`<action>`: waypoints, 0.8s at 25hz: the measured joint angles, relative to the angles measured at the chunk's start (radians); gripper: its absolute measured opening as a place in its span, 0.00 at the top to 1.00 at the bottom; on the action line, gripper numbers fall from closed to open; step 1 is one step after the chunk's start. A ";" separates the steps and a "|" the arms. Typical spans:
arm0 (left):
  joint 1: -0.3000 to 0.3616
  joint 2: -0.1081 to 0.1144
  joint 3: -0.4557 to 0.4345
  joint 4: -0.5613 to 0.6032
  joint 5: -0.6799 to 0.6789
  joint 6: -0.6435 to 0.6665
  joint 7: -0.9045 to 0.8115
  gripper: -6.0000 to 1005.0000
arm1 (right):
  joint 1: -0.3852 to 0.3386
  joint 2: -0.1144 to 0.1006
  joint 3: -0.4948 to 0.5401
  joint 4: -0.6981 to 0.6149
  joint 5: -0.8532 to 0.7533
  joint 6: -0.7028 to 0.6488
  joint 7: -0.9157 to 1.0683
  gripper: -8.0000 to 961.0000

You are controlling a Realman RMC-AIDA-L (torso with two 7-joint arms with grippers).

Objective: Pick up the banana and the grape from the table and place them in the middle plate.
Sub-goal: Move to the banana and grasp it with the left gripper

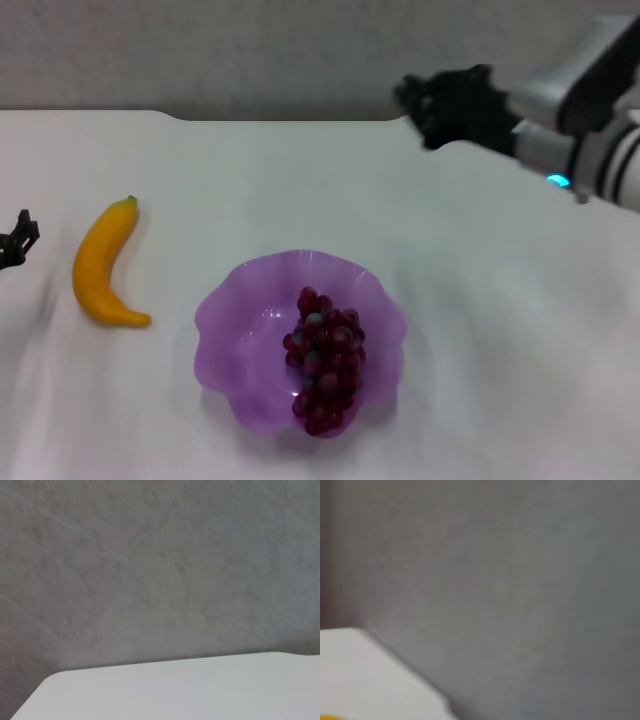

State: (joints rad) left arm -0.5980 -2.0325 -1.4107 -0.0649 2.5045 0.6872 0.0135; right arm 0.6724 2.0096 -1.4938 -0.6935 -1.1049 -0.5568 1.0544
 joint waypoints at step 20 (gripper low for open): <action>-0.004 0.000 0.000 -0.001 0.001 0.002 0.000 0.13 | -0.232 0.011 0.067 0.382 1.207 -0.628 -0.746 0.99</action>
State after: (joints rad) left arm -0.6022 -2.0325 -1.4104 -0.0660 2.5051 0.6892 0.0138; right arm 0.4401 2.0207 -1.4263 -0.3112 0.1026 -1.1852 0.3086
